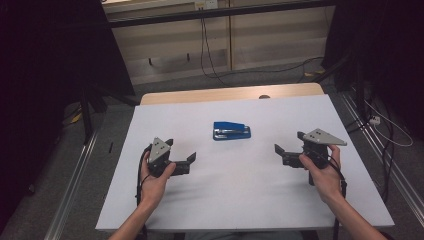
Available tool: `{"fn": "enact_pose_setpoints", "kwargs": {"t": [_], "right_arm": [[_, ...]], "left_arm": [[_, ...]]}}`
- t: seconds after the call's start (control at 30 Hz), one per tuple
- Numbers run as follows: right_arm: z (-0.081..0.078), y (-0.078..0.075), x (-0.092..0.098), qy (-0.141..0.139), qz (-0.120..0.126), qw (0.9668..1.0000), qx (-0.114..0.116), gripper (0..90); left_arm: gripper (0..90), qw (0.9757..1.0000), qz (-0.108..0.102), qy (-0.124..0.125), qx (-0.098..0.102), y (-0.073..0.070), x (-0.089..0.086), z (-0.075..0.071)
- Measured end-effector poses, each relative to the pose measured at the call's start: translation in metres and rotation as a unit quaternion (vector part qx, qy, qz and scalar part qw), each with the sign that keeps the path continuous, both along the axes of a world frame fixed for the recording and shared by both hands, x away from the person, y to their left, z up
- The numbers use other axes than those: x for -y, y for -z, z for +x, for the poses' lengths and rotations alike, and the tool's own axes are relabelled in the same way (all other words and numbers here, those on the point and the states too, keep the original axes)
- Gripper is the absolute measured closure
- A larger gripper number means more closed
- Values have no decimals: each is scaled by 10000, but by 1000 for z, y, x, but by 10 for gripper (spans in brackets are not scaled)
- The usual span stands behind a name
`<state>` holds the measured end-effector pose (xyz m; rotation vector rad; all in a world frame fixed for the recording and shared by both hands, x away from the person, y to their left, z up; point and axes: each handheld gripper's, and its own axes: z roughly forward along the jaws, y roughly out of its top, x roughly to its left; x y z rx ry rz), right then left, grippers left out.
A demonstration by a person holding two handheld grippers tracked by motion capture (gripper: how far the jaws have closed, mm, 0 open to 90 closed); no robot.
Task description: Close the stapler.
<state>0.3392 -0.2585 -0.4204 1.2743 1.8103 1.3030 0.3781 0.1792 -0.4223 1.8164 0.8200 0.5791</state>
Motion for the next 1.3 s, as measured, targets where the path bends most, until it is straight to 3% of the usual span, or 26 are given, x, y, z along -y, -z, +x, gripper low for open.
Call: {"fn": "enact_pose_setpoints", "kwargs": {"t": [0.13,0.2,0.4,0.53,0.63,0.9,1.07,1.17,1.3], "right_arm": [[-7,2,6,100,-7,9999,-9,44],[-11,2,9,132,-3,9999,-32,44],[-23,0,15,150,155,9998,-53,44],[-32,0,19,195,121,9997,-35,42],[-37,2,22,269,83,9996,-1,32],[-50,7,30,346,66,9994,-37,32],[-56,10,34,431,19,9991,-26,37],[-60,10,35,462,6,9989,16,38],[-63,9,34,455,4,9990,47,38]], "left_arm": [[38,9998,-114,-138,102,1,-5,-6],[39,9998,-53,-159,103,1,-7,-9],[39,9997,-123,-204,-45,3,-13,-17],[39,9997,-49,-252,12,3,-21,-23],[39,9991,-182,-390,-61,4,-28,-25],[40,9989,-113,-448,87,4,-37,-38],[40,9989,-25,-460,71,5,-42,-45],[40,9984,-117,-545,79,7,-46,-50],[40,9986,-58,-525,78,6,-45,-53]]}}
